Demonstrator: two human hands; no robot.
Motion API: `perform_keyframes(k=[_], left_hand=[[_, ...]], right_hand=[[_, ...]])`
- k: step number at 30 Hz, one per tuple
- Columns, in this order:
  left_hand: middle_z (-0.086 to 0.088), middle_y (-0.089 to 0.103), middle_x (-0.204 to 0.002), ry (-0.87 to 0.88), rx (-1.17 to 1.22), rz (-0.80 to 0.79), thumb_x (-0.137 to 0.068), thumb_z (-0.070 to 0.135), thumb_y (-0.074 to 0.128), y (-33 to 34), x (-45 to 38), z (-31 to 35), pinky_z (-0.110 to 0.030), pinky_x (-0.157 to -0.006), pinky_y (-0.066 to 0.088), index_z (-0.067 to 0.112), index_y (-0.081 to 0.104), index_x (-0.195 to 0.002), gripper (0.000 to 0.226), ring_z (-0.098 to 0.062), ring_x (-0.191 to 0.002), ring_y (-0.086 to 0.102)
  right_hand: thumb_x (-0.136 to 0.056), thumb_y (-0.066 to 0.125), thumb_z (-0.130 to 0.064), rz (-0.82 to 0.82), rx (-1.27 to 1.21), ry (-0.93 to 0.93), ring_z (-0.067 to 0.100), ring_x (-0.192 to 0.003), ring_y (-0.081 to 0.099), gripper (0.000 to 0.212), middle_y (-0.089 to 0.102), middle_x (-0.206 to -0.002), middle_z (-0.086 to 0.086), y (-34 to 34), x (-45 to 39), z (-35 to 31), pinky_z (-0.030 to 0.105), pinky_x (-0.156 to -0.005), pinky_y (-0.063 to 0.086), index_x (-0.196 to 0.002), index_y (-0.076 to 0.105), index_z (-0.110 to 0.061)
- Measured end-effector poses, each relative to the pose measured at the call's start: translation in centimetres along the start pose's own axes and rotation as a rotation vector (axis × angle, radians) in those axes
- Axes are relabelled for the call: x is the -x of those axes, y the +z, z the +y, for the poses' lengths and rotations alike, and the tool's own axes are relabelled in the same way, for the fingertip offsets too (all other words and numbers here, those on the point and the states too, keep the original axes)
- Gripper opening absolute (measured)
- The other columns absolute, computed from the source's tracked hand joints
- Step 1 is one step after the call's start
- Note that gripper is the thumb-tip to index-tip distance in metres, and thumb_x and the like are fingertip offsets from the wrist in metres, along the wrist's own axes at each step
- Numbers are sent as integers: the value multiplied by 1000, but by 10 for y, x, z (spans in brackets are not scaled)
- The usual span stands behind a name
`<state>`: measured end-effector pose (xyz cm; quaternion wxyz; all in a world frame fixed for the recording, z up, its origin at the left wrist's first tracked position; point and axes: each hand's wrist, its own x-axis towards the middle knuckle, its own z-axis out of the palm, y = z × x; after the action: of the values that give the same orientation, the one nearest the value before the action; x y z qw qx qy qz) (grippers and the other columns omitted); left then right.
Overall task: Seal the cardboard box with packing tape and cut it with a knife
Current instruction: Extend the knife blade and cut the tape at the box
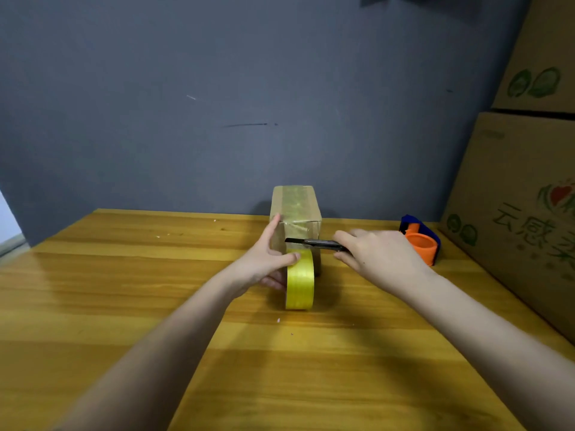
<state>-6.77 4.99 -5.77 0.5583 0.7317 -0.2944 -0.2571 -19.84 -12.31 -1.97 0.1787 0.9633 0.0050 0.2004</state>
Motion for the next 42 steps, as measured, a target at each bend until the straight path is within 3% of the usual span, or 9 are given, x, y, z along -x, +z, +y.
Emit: perform_keyframes(k=[10,12,16,19,29,35,38,40,42], left_hand=[[-17,69,-91,8,22,2,-87,25,67,-1,-1,-2,-29,-58,58,52,-2,-145,94,-19,-70,66],[-15,68,-89,13,24,1,-87,24,67,-1,-2,-3,-28,-57,57,52,-1,-145,94,-18,-69,65],[-24,67,-96,13,19,5,-87,25,67,0,-1,-4,-27,-56,57,53,0,-145,94,-19,-69,65],[-22,68,-96,13,12,12,-87,25,67,-1,-1,-3,-27,-56,56,53,0,-145,93,-18,-68,65],[-30,64,-110,14,13,9,-87,24,67,-1,-1,-4,-27,-57,58,51,1,-146,92,-25,-77,62],[-31,64,-106,24,8,7,-87,24,66,-1,-1,-3,-25,-55,56,51,0,-146,92,-21,-72,61],[-18,67,-90,33,10,16,-87,25,66,-1,-2,-5,-25,-54,54,51,1,-146,92,-15,-67,63],[-12,68,-87,38,7,16,-87,25,66,-2,-2,-6,-23,-54,53,51,1,-146,92,-12,-64,64],[-17,68,-91,34,7,14,-87,25,67,-2,-1,-5,-23,-54,54,51,1,-146,92,-13,-65,64]], right_hand=[[-99,32,-40,29,110,-118,23,-82,64,30,60,-99,2,-6,-6,-4,31,-56,39,-115,45,-19],[-98,38,-39,43,132,-127,25,-75,64,27,62,-92,4,-4,-7,-5,30,-51,37,-110,49,-18],[-79,71,-37,96,232,-124,21,-42,55,24,58,-60,2,0,-10,-3,24,-36,27,-82,58,-16],[-89,59,-37,106,241,-148,23,-50,59,21,61,-68,4,8,-11,-4,27,-40,30,-90,57,-16],[-70,79,-33,131,242,-91,22,-35,50,28,53,-53,2,11,-2,4,23,-35,23,-75,58,-15],[-73,77,-36,94,270,-94,21,-36,51,27,54,-54,2,13,-6,6,22,-34,24,-78,59,-16],[-93,53,-36,50,242,-111,25,-60,62,20,61,-78,5,9,-1,7,29,-46,43,-98,54,-16],[-99,39,-35,15,219,-107,27,-73,65,23,61,-91,6,6,1,8,31,-54,45,-108,49,-16],[-95,49,-36,17,247,-101,25,-61,63,20,62,-80,5,5,0,6,30,-47,45,-99,53,-17]])
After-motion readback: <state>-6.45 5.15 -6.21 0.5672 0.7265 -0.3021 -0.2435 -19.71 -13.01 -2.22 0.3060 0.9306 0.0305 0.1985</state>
